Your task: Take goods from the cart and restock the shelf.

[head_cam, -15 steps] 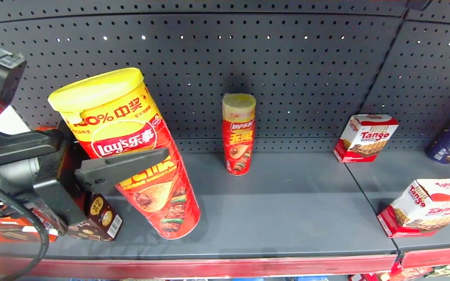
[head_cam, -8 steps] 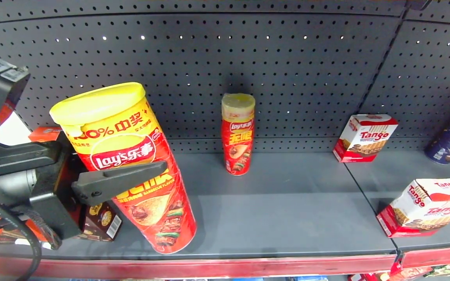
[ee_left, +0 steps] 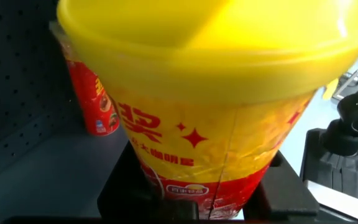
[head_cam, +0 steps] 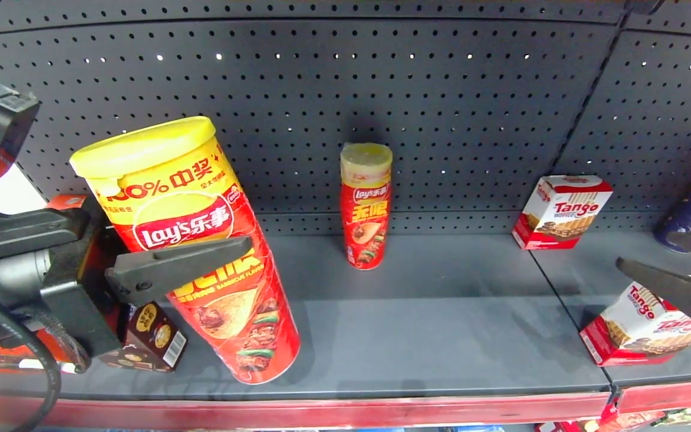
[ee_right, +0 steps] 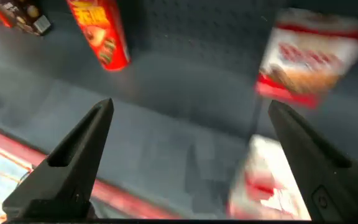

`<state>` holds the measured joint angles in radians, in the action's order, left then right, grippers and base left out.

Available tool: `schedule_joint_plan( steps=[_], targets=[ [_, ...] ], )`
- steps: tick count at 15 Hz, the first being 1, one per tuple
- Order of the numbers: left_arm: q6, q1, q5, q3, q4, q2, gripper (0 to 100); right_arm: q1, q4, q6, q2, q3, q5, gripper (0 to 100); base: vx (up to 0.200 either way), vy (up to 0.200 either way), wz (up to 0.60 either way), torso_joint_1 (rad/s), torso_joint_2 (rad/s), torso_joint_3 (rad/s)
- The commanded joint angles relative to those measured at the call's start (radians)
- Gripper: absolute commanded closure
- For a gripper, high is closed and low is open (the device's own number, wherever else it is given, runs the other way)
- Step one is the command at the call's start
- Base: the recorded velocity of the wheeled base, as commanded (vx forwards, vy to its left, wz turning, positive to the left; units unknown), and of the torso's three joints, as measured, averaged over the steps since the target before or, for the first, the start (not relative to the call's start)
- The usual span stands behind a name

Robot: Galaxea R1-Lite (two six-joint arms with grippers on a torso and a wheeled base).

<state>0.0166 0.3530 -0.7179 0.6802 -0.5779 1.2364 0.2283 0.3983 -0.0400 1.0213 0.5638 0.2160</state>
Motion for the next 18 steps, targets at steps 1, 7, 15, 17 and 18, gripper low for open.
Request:
schedule_joint_plan(
  steps=[1,7,15,17,18],
  targets=[
    [0.000,0.000,-0.003,0.004,-0.002,0.002,100,0.046,0.116,-0.012,0.249,0.096,0.014,0,0.000,0.000,0.00,0.000,0.00,0.000],
    [0.023,0.004,-0.006,0.032,0.004,0.003,100,0.144,0.102,-0.092,0.471,0.312,0.266,0,0.000,0.000,0.00,0.000,0.00,0.000],
    [0.094,0.003,-0.029,0.036,0.000,-0.015,100,0.195,-0.026,-0.193,0.740,0.683,0.563,0,0.000,0.000,0.00,0.000,0.00,0.000],
    [0.094,0.003,-0.031,0.035,0.000,-0.015,100,0.195,-0.026,-0.181,0.758,0.728,0.712,0,0.000,0.000,0.00,0.000,0.00,0.000],
    [0.094,0.001,-0.032,0.036,0.000,-0.015,100,0.197,-0.026,-0.181,0.760,0.725,0.715,0,0.000,0.000,0.00,0.000,0.00,0.000]
  ],
)
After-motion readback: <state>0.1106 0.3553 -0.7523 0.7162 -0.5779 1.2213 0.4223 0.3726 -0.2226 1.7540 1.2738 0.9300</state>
